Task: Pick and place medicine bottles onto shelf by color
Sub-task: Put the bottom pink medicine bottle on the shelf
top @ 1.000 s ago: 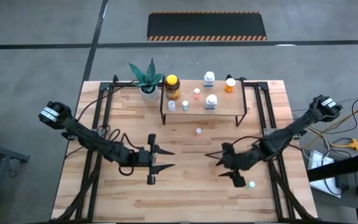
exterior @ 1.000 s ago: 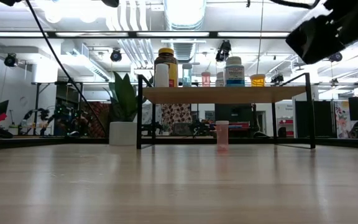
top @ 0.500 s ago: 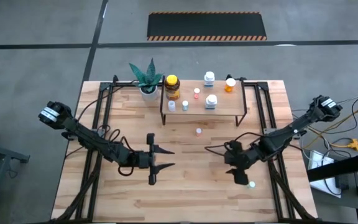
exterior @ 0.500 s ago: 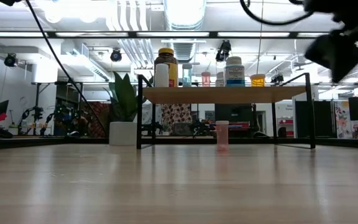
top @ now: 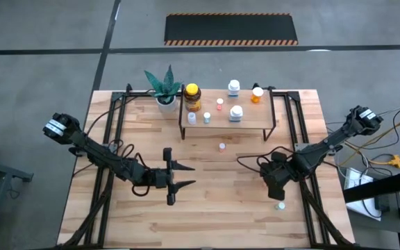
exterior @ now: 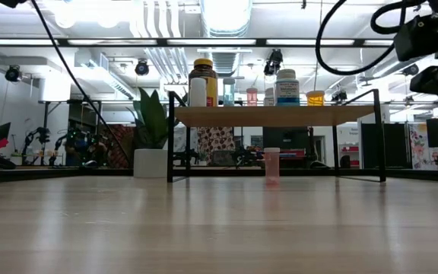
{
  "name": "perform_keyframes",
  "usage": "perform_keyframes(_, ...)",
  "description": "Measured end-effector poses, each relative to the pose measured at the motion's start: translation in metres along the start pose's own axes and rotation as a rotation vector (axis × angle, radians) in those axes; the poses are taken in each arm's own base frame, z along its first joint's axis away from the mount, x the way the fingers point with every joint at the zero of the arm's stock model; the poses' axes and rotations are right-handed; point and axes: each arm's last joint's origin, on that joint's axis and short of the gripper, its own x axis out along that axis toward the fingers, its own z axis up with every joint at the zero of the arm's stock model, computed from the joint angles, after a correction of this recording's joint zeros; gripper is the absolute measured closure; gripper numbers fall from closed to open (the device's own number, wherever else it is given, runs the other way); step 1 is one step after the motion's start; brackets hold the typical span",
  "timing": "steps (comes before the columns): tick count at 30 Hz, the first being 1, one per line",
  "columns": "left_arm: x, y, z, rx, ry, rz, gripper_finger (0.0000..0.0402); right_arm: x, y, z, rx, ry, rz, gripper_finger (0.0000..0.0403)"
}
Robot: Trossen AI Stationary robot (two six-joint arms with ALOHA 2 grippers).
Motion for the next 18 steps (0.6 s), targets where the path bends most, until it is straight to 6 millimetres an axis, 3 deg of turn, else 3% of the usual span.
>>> perform_keyframes(18, -0.001, 0.001, -0.001, -0.003, -0.001, 0.004, 0.0237, 0.016, 0.001, -0.008, 0.003, -0.020, 0.024, 0.0188)
